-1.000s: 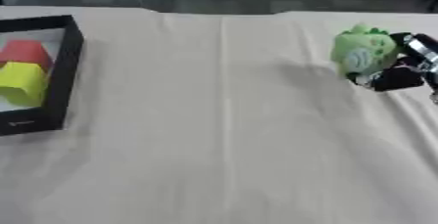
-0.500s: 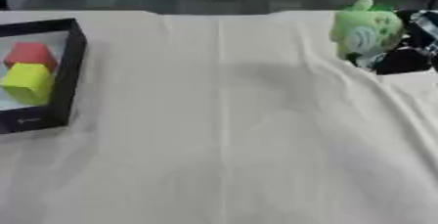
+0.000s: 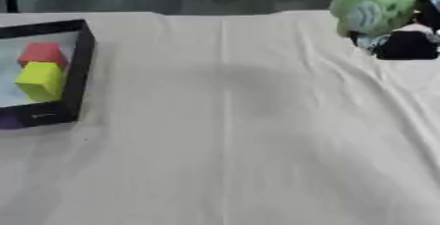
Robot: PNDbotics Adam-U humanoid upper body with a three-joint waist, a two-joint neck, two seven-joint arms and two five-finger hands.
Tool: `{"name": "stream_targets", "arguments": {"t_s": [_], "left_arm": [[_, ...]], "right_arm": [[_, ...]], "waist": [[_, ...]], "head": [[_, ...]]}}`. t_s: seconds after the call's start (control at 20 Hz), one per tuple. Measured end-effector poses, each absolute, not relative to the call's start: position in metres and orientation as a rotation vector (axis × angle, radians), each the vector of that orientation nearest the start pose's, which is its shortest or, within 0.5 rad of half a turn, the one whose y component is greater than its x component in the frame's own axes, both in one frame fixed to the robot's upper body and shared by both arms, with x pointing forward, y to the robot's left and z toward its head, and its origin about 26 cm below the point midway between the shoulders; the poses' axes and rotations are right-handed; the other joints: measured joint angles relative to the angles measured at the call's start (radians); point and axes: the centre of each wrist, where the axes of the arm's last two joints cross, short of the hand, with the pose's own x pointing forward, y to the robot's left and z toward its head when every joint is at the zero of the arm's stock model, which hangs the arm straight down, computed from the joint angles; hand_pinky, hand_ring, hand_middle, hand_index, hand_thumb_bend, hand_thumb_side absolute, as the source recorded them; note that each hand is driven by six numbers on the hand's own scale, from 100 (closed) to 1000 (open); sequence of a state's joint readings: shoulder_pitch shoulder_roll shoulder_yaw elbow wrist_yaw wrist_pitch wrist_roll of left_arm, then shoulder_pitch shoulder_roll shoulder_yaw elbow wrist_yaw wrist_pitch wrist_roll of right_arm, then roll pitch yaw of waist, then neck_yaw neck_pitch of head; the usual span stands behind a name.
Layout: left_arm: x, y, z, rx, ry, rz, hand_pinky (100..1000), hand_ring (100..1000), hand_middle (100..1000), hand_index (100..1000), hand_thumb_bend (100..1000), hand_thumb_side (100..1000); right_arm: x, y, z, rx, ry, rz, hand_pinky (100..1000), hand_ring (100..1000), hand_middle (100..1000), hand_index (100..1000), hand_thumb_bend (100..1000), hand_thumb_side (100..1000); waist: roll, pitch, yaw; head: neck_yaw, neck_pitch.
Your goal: Pick up the objects with one hand, pass them to the other hand, and then place them into the box on the other side of the table.
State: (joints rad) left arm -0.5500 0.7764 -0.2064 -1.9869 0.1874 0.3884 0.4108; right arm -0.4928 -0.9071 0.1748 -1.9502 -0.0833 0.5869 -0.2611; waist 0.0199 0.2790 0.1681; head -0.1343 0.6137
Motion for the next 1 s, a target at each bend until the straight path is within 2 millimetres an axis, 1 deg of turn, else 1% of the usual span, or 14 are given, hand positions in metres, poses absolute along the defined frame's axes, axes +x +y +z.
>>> {"name": "stream_targets", "arguments": {"t_s": [0.05,0.1,0.3,0.65,0.75,0.9,1.0], "left_arm": [[0.305,0.256,0.284,0.562,-2.1,-0.386,814,663,627,720,100,484],[0.305,0.257,0.285,0.568,-2.1,-0.391,815,664,628,721,100,469],[0.304,0.261,0.289,0.607,-2.091,-0.425,814,669,633,724,100,432],[0.303,0.264,0.297,0.635,-2.099,-0.469,814,671,635,724,100,400],[0.303,0.263,0.301,0.639,-2.113,-0.482,815,674,637,725,100,376],[0.302,0.26,0.31,0.645,-2.14,-0.514,816,679,642,726,100,334],[0.301,0.258,0.316,0.651,-2.158,-0.545,816,681,643,727,100,319]], "right_arm": [[0.306,-0.287,0.282,-0.833,-1.783,0.538,701,731,584,426,403,100],[0.305,-0.285,0.281,-0.836,-1.782,0.547,700,730,583,426,356,100],[0.304,-0.273,0.276,-0.833,-1.784,0.584,703,728,581,425,354,100],[0.306,-0.256,0.268,-0.819,-1.807,0.638,701,722,576,420,350,100],[0.306,-0.25,0.266,-0.809,-1.807,0.646,700,721,575,420,350,100],[0.307,-0.243,0.262,-0.796,-1.804,0.658,699,719,573,420,349,100],[0.307,-0.239,0.261,-0.787,-1.807,0.665,698,718,572,420,349,100]], "waist": [[0.0,-0.007,-0.003],[0.0,-0.012,-0.006],[0.006,-0.017,-0.021],[0.006,-0.031,-0.036],[0.006,-0.032,-0.038],[0.006,-0.047,-0.038],[0.006,-0.051,-0.038]], "head": [[0.003,0.0],[0.005,0.0],[0.018,0.01],[0.035,0.027],[0.035,0.028],[0.035,0.037],[0.036,0.042]]}}
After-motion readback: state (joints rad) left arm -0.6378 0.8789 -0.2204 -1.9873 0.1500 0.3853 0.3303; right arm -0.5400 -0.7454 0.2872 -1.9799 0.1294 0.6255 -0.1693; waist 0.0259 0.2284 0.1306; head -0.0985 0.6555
